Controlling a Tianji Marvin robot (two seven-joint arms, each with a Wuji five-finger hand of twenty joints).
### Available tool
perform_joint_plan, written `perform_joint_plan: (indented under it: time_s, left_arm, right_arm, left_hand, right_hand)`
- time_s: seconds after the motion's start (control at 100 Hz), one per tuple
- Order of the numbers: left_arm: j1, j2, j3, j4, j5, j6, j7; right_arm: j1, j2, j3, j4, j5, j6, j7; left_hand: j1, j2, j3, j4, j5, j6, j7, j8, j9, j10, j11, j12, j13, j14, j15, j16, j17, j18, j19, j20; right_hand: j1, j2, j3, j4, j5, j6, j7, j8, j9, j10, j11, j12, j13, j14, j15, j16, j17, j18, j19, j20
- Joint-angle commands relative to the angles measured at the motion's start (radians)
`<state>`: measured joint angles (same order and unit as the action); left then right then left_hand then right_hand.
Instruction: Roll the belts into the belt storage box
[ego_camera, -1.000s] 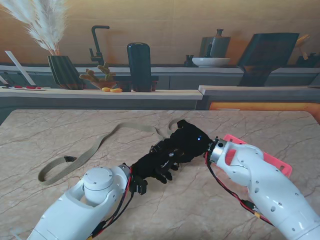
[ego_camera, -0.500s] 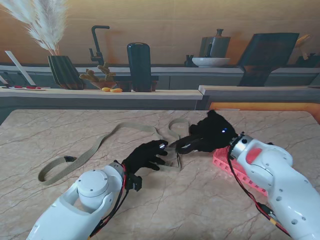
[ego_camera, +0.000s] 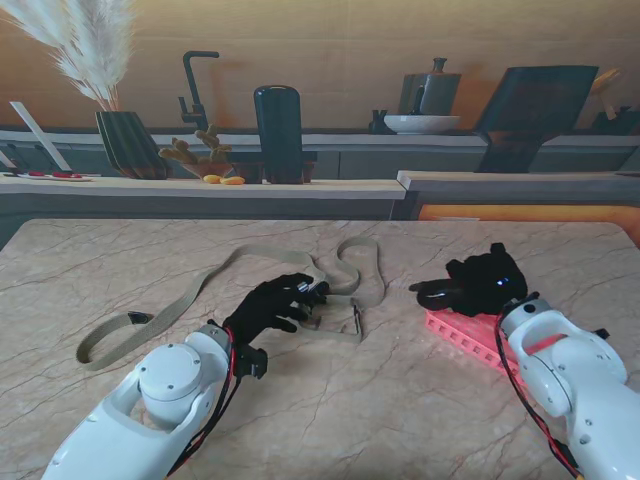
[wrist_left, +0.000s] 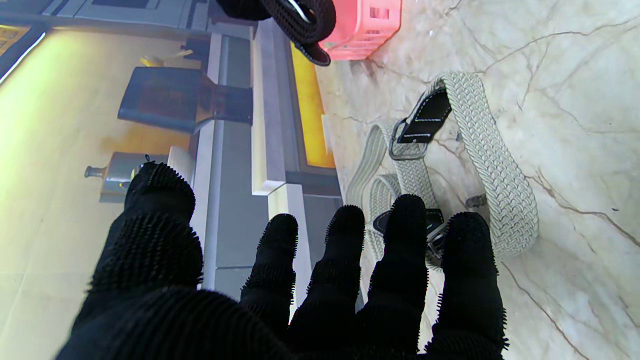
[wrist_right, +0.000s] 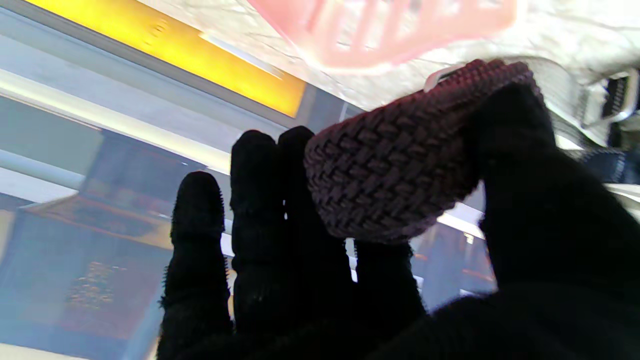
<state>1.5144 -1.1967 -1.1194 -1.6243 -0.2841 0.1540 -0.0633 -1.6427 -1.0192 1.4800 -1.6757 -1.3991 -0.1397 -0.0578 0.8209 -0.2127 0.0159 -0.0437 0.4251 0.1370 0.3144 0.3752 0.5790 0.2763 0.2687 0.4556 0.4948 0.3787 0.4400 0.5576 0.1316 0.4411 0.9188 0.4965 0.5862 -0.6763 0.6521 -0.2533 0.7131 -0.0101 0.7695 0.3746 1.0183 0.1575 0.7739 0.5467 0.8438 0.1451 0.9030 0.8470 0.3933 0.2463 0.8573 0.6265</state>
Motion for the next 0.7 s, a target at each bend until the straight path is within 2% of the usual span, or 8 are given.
perform_joint_plan:
  time_s: [0.0,0.2,0.41,0.55,0.69]
  left_arm:
    - [0.008,-0.006,-0.001,0.005,-0.006,-0.001,-0.004]
    - [0.011,-0.007,-0.002,0.005,-0.006,0.001,0.000]
    - [0.015,-0.007,-0.006,0.001,-0.005,0.004,0.004]
    - [0.021,-0.007,-0.011,-0.002,0.000,0.004,0.010]
    - [0.022,-0.007,-0.016,-0.002,0.004,0.005,0.013]
  right_arm:
    - [-0.020,0.003,0.013,0.021,-0.001,0.016,-0.022]
    - [-0.050,-0.003,0.030,0.045,-0.008,0.108,-0.062]
    - [-0.057,-0.007,0.007,0.097,-0.003,0.199,-0.101]
    - [-0.029,-0.012,-0.034,0.164,0.041,0.260,-0.123]
    - [0.019,-0.021,-0.095,0.255,0.134,0.314,-0.148]
  left_hand:
    - [-0.001,0.019,-0.022,0.025,0.023,-0.039,-0.020,0.015,0.007,-0.030,-0.010,0.001,0.018,-0.030,0.016,0.004,0.007,-0.012,0.012,0.000]
    - [0.001,0.023,-0.023,0.024,0.027,-0.042,-0.019,0.018,0.009,-0.031,-0.010,0.002,0.022,-0.028,0.020,0.007,0.009,-0.013,0.016,0.001]
    - [0.002,0.026,-0.024,0.024,0.031,-0.043,-0.017,0.020,0.011,-0.031,-0.009,0.003,0.025,-0.027,0.025,0.010,0.009,-0.015,0.017,0.000]
    - [0.003,0.027,-0.025,0.023,0.032,-0.042,-0.017,0.021,0.014,-0.030,-0.008,0.004,0.028,-0.024,0.027,0.011,0.012,-0.014,0.019,0.000]
    - [0.002,0.029,-0.025,0.023,0.032,-0.042,-0.018,0.021,0.014,-0.030,-0.008,0.004,0.029,-0.024,0.029,0.012,0.012,-0.014,0.019,-0.001]
  right_hand:
    - [0.180,0.167,0.141,0.054,0.126,-0.093,0.233,0.081,-0.006,0.032,0.051,0.026,-0.011,-0.014,0.031,0.019,-0.021,0.012,0.032,0.027]
    - [0.188,0.164,0.145,0.056,0.129,-0.078,0.231,0.081,-0.011,0.047,0.057,0.026,-0.020,-0.002,0.040,0.023,-0.034,0.019,0.043,0.030]
    - [0.189,0.160,0.148,0.059,0.132,-0.075,0.229,0.080,-0.011,0.050,0.061,0.025,-0.022,0.003,0.045,0.024,-0.040,0.025,0.051,0.032]
    - [0.186,0.158,0.148,0.062,0.131,-0.074,0.228,0.079,-0.013,0.051,0.065,0.024,-0.023,0.004,0.051,0.024,-0.042,0.028,0.060,0.034]
    - [0.175,0.150,0.160,0.074,0.130,-0.075,0.228,0.077,-0.017,0.050,0.072,0.018,-0.024,0.004,0.060,0.021,-0.047,0.029,0.075,0.035]
